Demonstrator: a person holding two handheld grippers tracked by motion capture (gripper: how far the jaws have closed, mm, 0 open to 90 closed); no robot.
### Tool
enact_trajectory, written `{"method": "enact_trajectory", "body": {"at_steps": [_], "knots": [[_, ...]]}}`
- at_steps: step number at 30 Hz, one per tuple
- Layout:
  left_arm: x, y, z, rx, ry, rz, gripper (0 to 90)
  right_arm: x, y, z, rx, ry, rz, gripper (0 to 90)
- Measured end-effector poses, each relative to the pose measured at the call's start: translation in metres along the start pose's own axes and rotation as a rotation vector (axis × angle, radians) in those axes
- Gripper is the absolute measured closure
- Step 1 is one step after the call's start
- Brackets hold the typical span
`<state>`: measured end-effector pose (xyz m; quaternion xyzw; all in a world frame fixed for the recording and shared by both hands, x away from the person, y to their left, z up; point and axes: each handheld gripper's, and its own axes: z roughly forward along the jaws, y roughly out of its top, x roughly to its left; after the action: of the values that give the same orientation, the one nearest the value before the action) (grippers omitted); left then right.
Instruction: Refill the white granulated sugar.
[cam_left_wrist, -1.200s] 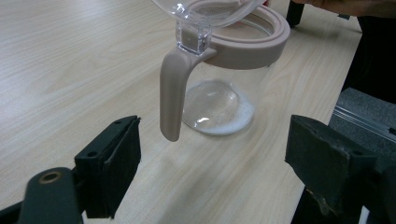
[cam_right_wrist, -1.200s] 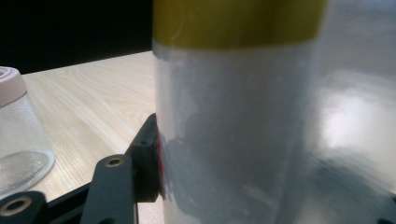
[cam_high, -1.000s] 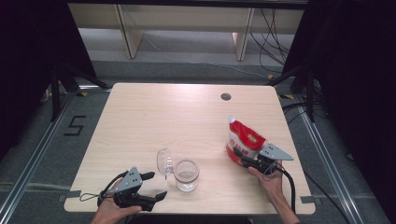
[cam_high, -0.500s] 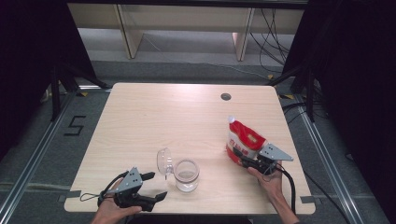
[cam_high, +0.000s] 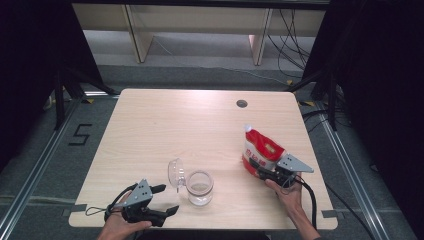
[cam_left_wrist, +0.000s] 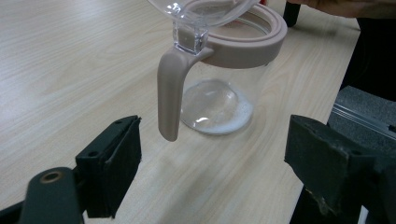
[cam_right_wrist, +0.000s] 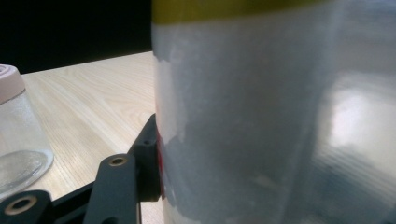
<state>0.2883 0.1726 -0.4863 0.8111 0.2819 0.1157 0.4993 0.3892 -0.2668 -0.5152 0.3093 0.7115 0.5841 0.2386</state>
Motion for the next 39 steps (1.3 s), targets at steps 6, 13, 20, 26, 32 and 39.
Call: {"method": "enact_trajectory", "body": {"at_steps": [6,13,20,26,32,39], "knots": [[0.0,0.0,0.0,-0.004,0.007,-0.001,18.2,-0.002,0.002,0.001,-0.006,-0.005,-0.047,46.4],[0.0,-0.001,-0.001,-0.003,0.014,-0.021,18.3,0.003,0.004,0.0,0.018,0.009,-0.066,46.7],[0.0,-0.001,-0.001,-0.008,0.016,-0.024,18.3,0.009,0.011,-0.006,-0.009,-0.001,-0.083,46.8],[0.002,-0.001,-0.001,-0.001,0.02,-0.021,18.3,0.017,0.02,-0.016,0.004,0.012,-0.199,46.9],[0.003,-0.001,-0.001,0.0,0.034,-0.029,18.2,0.03,0.03,-0.023,0.011,0.007,-0.301,46.9],[0.005,-0.002,-0.001,-0.006,0.03,-0.01,18.2,0.051,0.036,-0.023,0.055,0.019,-0.451,47.0]]}}
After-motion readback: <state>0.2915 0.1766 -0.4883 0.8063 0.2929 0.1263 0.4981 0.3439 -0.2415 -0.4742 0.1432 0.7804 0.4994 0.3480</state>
